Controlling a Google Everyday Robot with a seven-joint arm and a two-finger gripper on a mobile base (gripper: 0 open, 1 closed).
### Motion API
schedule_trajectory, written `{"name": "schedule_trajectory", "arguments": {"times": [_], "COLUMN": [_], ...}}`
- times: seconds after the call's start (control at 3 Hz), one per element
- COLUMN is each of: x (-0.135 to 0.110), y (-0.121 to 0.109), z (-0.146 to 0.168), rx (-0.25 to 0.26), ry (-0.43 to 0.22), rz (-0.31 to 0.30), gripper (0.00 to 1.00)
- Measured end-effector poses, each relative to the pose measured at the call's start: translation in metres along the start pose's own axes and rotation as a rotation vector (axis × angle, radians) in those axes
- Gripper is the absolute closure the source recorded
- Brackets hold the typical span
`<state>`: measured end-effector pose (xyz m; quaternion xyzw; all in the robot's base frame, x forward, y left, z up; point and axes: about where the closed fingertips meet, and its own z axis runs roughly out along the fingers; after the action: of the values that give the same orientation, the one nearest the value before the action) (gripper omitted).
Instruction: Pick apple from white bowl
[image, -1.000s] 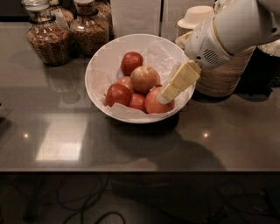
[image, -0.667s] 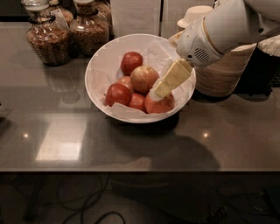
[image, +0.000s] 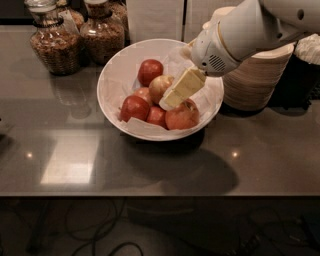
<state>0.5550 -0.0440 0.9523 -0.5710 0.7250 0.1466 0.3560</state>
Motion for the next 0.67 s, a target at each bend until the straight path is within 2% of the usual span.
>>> {"name": "schedule_trajectory", "arguments": {"times": [0.33,0.67], "x": [-0.0001,0.0011], "y": [-0.0002,-0.0008], "z": [0.0087,0.0161], "rx": [-0.002,-0.005], "ry": [0.013,0.026], "rz": [0.004,0.012], "gripper": [0.21,0.22]}}
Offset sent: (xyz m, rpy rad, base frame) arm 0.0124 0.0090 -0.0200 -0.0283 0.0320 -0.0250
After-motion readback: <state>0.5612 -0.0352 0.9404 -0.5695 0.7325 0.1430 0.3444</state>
